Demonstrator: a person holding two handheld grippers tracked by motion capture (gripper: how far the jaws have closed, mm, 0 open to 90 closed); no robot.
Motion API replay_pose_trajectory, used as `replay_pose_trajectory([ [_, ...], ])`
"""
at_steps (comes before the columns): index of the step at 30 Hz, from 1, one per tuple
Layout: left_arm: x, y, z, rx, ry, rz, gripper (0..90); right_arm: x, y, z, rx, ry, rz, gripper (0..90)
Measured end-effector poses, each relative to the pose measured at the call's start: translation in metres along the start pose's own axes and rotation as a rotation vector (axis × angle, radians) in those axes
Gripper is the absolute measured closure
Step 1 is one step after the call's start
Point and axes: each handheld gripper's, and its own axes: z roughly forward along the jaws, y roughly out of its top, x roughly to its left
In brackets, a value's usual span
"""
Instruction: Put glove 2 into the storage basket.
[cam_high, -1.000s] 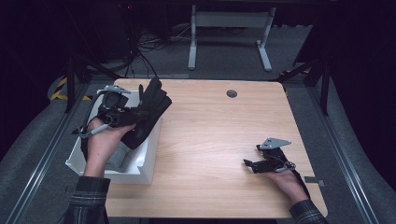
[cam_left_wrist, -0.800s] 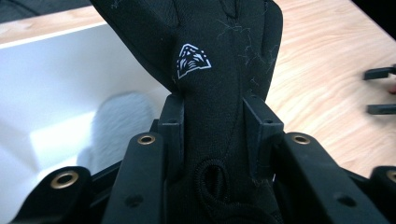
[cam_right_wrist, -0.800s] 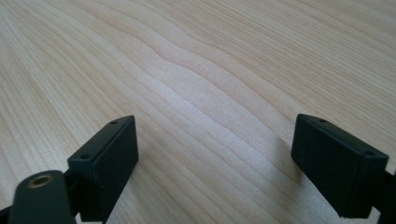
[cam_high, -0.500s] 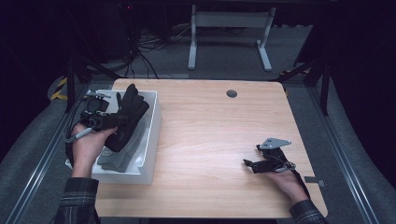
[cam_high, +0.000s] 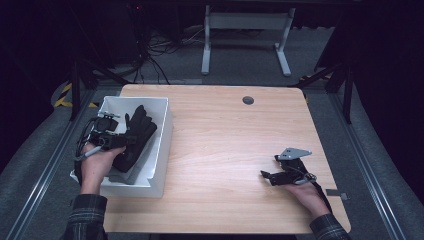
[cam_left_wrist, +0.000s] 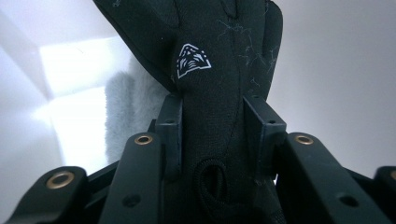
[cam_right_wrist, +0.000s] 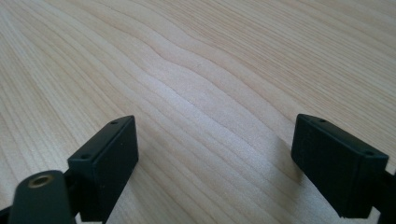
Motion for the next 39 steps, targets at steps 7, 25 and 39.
replay_pose_trajectory([
  [7,0.001,-0.003,0.011,0.024,0.031,0.028,54.0,0.000,0.000,0.000,0.000,0.000,0.000,15.3],
  [25,-0.005,0.006,-0.013,-0.058,0.078,0.046,27.8,0.000,0.000,0.000,0.000,0.000,0.000,15.4],
  [39,-0.057,0.031,-0.019,-0.116,-0.007,0.139,26.2,0.000,0.000,0.000,-0.001,0.000,0.000,15.5],
])
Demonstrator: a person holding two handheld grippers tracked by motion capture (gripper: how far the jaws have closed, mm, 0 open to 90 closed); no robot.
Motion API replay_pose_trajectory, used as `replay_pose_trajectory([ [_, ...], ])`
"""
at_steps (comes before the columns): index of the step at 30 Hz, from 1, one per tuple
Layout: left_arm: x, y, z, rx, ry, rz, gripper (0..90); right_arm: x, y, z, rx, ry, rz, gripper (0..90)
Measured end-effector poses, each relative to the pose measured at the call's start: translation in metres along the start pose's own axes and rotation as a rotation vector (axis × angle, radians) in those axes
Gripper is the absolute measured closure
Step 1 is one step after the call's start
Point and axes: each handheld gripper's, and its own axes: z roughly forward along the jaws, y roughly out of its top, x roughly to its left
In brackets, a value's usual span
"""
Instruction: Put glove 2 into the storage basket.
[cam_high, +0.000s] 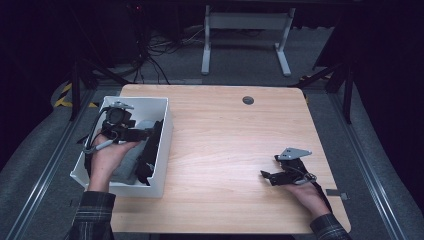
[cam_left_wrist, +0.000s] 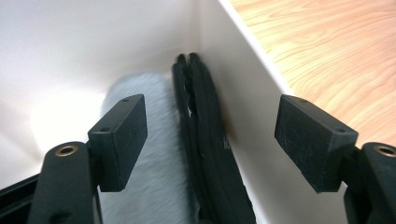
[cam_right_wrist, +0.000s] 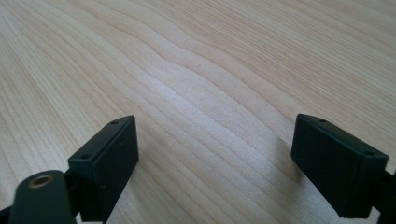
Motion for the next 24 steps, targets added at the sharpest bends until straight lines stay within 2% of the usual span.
replay_pose_trajectory([
  [12,-0.051,0.019,0.006,-0.039,-0.088,0.057,25.7,0.000,0.000,0.000,0.001,0.000,-0.001,15.5],
  [18,-0.077,0.024,0.017,-0.045,-0.138,0.078,25.7,0.000,0.000,0.000,0.000,0.000,-0.002,15.5],
  [24,-0.106,0.027,0.034,-0.035,-0.164,0.109,25.0,0.000,0.000,0.000,0.000,0.000,-0.002,15.6],
])
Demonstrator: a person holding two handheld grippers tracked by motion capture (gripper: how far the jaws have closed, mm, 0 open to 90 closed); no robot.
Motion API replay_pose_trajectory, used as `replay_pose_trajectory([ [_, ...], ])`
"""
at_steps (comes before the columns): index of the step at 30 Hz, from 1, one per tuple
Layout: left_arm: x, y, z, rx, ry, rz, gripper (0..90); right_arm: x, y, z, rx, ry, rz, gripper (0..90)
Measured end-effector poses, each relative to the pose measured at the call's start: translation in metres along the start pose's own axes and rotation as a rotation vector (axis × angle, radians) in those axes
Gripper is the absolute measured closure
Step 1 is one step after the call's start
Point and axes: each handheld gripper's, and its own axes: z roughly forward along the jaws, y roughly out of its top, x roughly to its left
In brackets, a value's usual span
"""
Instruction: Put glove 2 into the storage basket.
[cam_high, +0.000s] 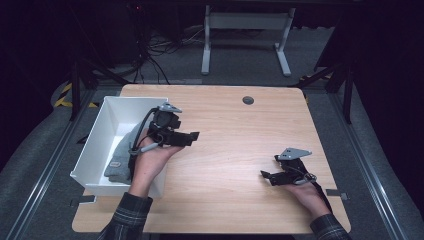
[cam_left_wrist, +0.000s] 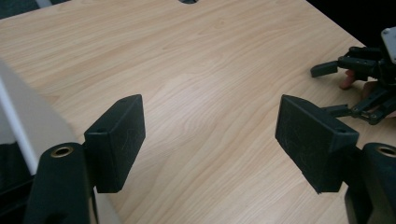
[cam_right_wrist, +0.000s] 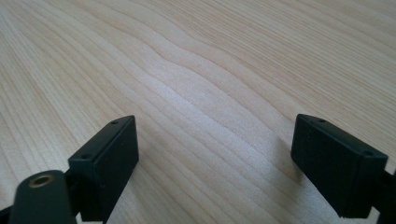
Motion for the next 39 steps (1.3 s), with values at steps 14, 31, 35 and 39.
replay_pose_trajectory([
  [14,-0.048,-0.013,0.062,0.041,-0.068,0.089,22.5,0.000,0.000,0.000,0.000,0.000,0.000,15.7],
  [31,-0.063,-0.046,0.112,0.062,-0.094,0.155,20.0,0.000,0.000,0.000,0.001,0.001,-0.002,15.7],
  [35,-0.067,-0.051,0.120,0.074,-0.094,0.172,19.7,0.000,0.000,0.000,0.001,0.001,-0.002,15.6],
  [39,-0.071,-0.058,0.129,0.081,-0.097,0.181,19.1,0.000,0.000,0.000,0.001,0.001,-0.002,15.6],
])
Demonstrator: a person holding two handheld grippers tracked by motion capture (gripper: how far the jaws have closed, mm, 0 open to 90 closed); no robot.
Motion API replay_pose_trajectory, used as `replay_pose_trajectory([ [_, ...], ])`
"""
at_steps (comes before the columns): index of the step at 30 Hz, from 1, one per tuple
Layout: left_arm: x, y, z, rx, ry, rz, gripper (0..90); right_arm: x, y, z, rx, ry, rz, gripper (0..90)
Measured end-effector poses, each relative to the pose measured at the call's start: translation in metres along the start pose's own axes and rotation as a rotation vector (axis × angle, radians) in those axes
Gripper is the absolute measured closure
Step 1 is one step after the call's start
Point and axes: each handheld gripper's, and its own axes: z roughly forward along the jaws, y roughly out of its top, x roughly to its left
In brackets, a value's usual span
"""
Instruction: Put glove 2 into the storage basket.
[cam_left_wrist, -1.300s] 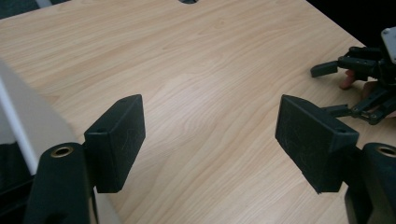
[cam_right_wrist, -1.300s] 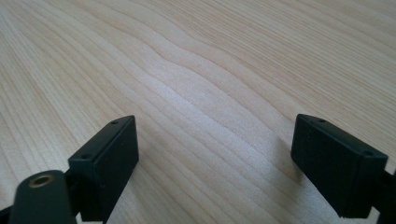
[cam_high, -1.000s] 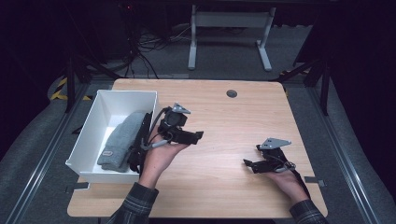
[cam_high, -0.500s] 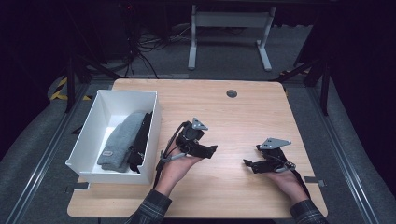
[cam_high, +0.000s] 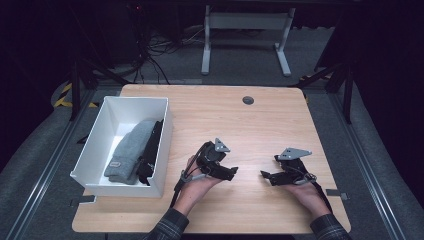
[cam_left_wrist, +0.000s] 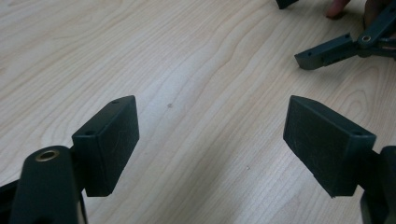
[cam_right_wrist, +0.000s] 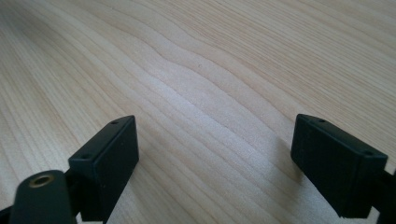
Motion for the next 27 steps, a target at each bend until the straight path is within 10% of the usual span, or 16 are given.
replay_pose_trajectory([
  [27,-0.005,-0.022,0.034,0.056,0.057,0.059,15.4,0.000,0.000,0.000,-0.001,0.001,-0.001,15.7],
])
